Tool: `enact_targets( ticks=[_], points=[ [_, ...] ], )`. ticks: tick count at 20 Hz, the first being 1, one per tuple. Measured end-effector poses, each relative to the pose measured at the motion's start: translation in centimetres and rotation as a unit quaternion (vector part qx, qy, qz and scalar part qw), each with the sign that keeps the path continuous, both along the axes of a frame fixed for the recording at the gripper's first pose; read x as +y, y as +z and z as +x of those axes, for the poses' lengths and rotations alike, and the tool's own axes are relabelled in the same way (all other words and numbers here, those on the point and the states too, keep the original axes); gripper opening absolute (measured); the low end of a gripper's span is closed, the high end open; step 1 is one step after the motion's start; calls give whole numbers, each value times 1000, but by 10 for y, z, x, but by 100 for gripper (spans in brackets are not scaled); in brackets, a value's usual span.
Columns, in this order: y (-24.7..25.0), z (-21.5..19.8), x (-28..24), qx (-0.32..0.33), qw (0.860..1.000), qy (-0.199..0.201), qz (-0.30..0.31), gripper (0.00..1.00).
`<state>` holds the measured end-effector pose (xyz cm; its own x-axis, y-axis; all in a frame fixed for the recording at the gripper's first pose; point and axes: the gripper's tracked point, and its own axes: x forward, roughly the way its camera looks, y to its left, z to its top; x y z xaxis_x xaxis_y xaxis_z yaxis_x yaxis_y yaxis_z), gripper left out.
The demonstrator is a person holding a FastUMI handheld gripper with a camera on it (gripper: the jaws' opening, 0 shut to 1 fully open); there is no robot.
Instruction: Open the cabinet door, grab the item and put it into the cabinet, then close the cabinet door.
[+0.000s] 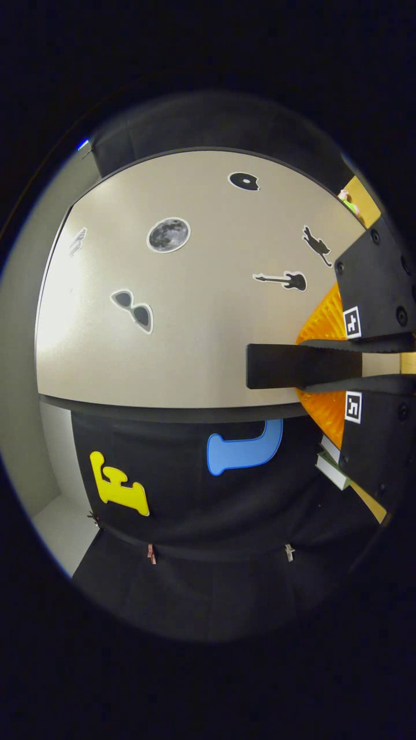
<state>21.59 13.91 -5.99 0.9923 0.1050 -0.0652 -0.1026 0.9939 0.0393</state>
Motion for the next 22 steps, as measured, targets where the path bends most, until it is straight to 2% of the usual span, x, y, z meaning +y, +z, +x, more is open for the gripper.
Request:
enact_targets(
  ticks=[10, 15, 22],
  points=[
    [8, -58, -24, 7, 997, 73, 29, 18],
    [9, -78, -44, 14, 996, 75, 36, 18],
    [11, -103, -76, 16, 998, 58, 32, 18]
  ],
)
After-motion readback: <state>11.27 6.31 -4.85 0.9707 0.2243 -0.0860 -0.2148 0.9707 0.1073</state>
